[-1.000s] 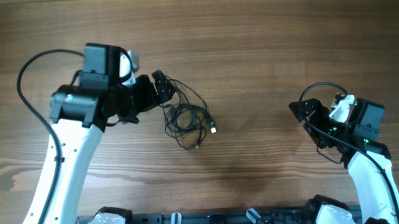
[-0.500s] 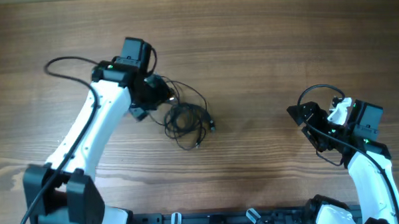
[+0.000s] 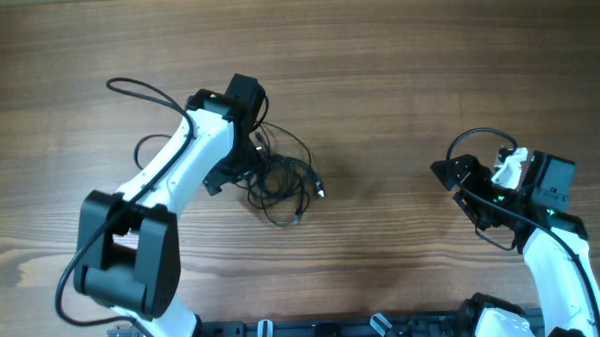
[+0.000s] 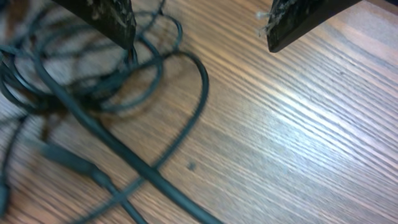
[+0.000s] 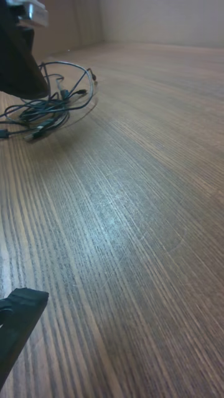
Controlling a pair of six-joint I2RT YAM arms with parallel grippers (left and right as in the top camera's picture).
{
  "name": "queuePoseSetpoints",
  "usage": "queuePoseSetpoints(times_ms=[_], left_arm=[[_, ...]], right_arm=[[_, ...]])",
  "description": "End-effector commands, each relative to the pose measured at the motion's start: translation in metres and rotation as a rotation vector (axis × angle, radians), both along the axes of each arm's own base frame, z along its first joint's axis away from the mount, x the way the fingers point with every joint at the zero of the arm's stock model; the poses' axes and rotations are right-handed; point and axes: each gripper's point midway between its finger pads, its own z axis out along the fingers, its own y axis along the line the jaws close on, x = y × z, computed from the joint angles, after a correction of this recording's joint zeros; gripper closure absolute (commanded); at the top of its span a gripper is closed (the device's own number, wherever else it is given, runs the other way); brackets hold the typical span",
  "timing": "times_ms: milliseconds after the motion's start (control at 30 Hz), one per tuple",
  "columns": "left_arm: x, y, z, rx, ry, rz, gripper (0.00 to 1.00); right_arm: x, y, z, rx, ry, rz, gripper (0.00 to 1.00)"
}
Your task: Untangle cables
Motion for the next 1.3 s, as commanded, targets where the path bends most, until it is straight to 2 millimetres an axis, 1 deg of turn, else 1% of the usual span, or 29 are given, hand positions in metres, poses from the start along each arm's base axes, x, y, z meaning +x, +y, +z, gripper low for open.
queuePoseSetpoints(times_ms=[0, 33, 100, 133, 167, 200, 233, 300, 333, 400, 433, 467, 500, 533, 567, 600, 633, 667, 700, 733, 833, 867, 933, 967, 1033, 1167, 1200, 1267], left_arm=[[0.003, 0.01, -0.017, 0.081, 0.011, 0.025, 0.37], [0.003, 0.01, -0.021, 0.082, 0.016, 0.026, 0.4], [0.003, 0.009, -0.031, 0.082, 0.022, 0.022, 0.52], [0.002, 0.008, -0.038, 0.081, 0.019, 0.018, 0.64], [0.001, 0.007, -0.043, 0.079, 0.013, 0.014, 0.78], [-0.002, 0.005, -0.049, 0.077, 0.008, 0.005, 0.95], [-0.003, 0.003, -0.051, 0.077, 0.008, -0.006, 0.96], [-0.002, 0.002, -0.046, 0.071, 0.0, -0.017, 0.96], [-0.003, 0.001, -0.041, 0.066, -0.003, -0.016, 0.96], [-0.001, -0.005, -0.018, 0.022, -0.039, -0.017, 0.96], [0.002, -0.01, -0.003, -0.017, -0.075, -0.032, 0.96], [0.005, -0.016, 0.01, -0.058, -0.108, -0.062, 0.96], [0.008, -0.023, 0.025, -0.112, -0.155, -0.105, 0.96], [0.012, -0.03, 0.044, -0.157, -0.217, -0.156, 0.96], [0.014, -0.031, 0.058, -0.172, -0.263, -0.179, 0.96], [0.014, -0.031, 0.069, -0.182, -0.296, -0.184, 0.96], [0.013, -0.031, 0.082, -0.196, -0.338, -0.187, 0.96], [0.009, -0.034, 0.103, -0.241, -0.394, -0.213, 0.96], [0.007, -0.036, 0.112, -0.263, -0.418, -0.216, 0.96], [0.004, -0.038, 0.125, -0.293, -0.453, -0.222, 0.96], [-0.002, -0.04, 0.152, -0.343, -0.538, -0.234, 0.96], [-0.003, -0.042, 0.161, -0.365, -0.566, -0.24, 0.96], [-0.005, -0.045, 0.171, -0.392, -0.6, -0.247, 0.96], [-0.006, -0.045, 0.175, -0.401, -0.611, -0.25, 0.96], [-0.01, -0.049, 0.182, -0.434, -0.626, -0.261, 0.96], [-0.019, -0.063, 0.188, -0.515, -0.614, -0.334, 0.96], [-0.021, -0.067, 0.19, -0.537, -0.612, -0.352, 0.96], [-0.021, -0.068, 0.192, -0.544, -0.617, -0.355, 0.96]], right_arm=[[-0.001, -0.001, -0.002, -0.012, -0.001, 0.014, 0.0], [-0.001, -0.001, -0.002, -0.012, -0.001, 0.014, 0.01], [-0.002, 0.0, -0.002, -0.01, 0.001, 0.014, 0.01], [-0.002, 0.001, -0.002, -0.002, 0.002, 0.017, 0.01], [-0.003, 0.006, 0.0, 0.022, 0.0, 0.031, 0.01], [-0.005, 0.016, 0.004, 0.062, -0.014, 0.071, 0.01], [-0.007, 0.037, 0.013, 0.08, -0.082, 0.204, 0.01], [-0.011, 0.052, 0.014, 0.079, -0.098, 0.281, 0.01], [-0.013, 0.061, 0.014, 0.079, -0.101, 0.319, 0.01], [-0.014, 0.085, 0.018, 0.087, -0.118, 0.4, 0.02], [-0.013, 0.098, 0.022, 0.101, -0.129, 0.429, 0.09], [-0.011, 0.108, 0.026, 0.109, -0.146, 0.45, 0.13], [-0.007, 0.121, 0.031, 0.112, -0.172, 0.471, 0.28], [-0.003, 0.13, 0.035, 0.104, -0.194, 0.475, 0.51], [0.002, 0.135, 0.037, 0.093, -0.206, 0.463, 0.69], [0.006, 0.14, 0.039, 0.082, -0.215, 0.446, 0.82], [0.011, 0.145, 0.041, 0.072, -0.223, 0.419, 0.9], [0.014, 0.158, 0.047, 0.087, -0.237, 0.406, 0.94], [0.013, 0.168, 0.053, 0.103, -0.262, 0.429, 0.92], [0.01, 0.178, 0.059, 0.114, -0.288, 0.46, 0.86], [-0.003, 0.211, 0.074, 0.14, -0.37, 0.573, 0.75], [-0.009, 0.222, 0.078, 0.151, -0.392, 0.608, 0.7], [-0.019, 0.236, 0.084, 0.161, -0.429, 0.665, 0.66], [-0.026, 0.247, 0.089, 0.159, -0.471, 0.716, 0.64], [-0.032, 0.258, 0.09, 0.136, -0.503, 0.742, 0.61], [-0.025, 0.263, 0.076, 0.038, -0.504, 0.679, 0.56], [-0.025, 0.266, 0.075, 0.038, -0.509, 0.683, 0.56], [-0.028, 0.275, 0.076, 0.068, -0.523, 0.709, 0.56]])
